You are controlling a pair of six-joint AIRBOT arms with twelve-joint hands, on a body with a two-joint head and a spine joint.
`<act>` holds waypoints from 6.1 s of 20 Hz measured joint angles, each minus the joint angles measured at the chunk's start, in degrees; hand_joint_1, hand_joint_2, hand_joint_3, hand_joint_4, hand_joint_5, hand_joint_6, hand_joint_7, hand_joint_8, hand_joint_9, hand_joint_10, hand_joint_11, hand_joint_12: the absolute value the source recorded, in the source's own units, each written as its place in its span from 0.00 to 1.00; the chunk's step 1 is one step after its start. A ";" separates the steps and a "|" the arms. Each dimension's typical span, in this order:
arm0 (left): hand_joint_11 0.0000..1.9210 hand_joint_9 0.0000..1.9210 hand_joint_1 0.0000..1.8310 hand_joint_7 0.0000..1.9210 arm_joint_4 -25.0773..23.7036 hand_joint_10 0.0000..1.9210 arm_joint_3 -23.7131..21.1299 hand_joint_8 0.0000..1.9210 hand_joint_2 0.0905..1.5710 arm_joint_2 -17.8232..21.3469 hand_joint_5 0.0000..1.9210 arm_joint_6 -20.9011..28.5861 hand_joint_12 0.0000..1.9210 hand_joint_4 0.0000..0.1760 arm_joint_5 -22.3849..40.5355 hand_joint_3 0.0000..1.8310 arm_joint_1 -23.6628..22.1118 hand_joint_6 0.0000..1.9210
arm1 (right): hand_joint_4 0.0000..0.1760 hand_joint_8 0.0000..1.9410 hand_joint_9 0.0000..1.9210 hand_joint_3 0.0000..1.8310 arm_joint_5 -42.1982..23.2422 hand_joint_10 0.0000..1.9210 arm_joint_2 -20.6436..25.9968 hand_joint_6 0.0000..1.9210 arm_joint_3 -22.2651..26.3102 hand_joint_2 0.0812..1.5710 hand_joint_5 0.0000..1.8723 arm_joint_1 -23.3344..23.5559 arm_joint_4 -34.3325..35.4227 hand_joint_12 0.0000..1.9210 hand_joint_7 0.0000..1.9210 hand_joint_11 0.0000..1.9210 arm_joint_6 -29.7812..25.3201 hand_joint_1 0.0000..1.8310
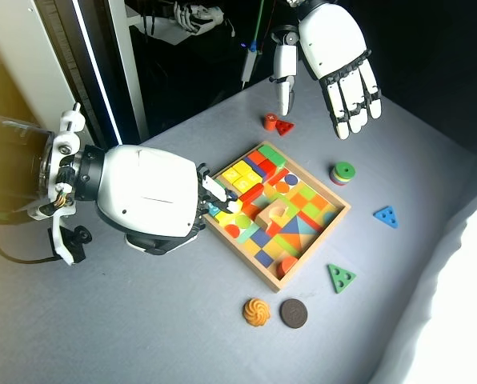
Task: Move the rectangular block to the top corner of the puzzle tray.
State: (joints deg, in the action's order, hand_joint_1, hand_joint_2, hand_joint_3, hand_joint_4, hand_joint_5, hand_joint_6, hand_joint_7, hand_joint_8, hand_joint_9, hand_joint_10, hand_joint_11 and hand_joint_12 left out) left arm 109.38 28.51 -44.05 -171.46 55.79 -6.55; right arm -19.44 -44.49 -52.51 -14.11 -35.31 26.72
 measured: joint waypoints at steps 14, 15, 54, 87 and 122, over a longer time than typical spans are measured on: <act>0.00 0.08 0.05 0.08 0.04 0.00 0.00 0.00 0.71 0.00 0.10 0.00 0.30 0.00 0.13 0.00 0.00 0.00 | 0.00 1.00 0.93 0.33 0.42 1.00 -7.41 0.00 -6.71 0.54 0.25 4.66 -22.99 1.00 0.75 1.00 -16.15 0.98; 0.00 0.08 0.04 0.07 -0.07 0.00 0.00 0.00 0.72 0.00 0.08 0.00 0.28 0.00 0.13 0.00 0.00 0.00 | 0.00 1.00 0.94 0.38 -0.11 1.00 -8.20 0.00 -7.61 0.50 0.26 4.70 -24.55 1.00 0.80 1.00 -17.00 1.00; 0.00 0.07 0.00 0.07 0.57 0.00 0.00 0.00 0.75 0.00 0.07 0.00 0.19 0.00 0.37 0.00 -0.24 0.00 | 0.00 1.00 0.92 0.30 -2.45 1.00 -26.71 0.00 -23.23 0.57 0.20 4.50 -42.62 1.00 0.79 0.98 -30.36 1.00; 0.00 0.04 0.00 0.04 0.76 0.00 0.00 0.00 0.76 0.00 0.03 0.00 0.08 0.00 0.37 0.00 -0.24 0.00 | 0.00 1.00 0.91 0.33 -7.28 1.00 -25.64 0.00 -28.06 0.55 0.22 2.23 -46.05 1.00 0.79 0.97 -30.77 0.98; 0.00 0.05 0.01 0.05 0.79 0.00 0.00 0.00 0.76 0.00 0.05 0.00 0.15 0.00 0.39 0.00 -0.26 0.00 | 0.00 1.00 0.89 0.31 -13.81 1.00 -30.05 0.00 -43.32 0.57 0.26 2.40 -46.60 1.00 0.78 0.95 -26.47 0.98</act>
State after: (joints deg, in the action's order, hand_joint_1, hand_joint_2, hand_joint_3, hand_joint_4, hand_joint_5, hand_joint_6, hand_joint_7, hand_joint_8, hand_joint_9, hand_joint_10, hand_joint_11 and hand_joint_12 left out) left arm 110.17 28.51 -44.05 -171.46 56.18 -6.81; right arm -33.26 -74.54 -95.83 -11.70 -81.91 0.25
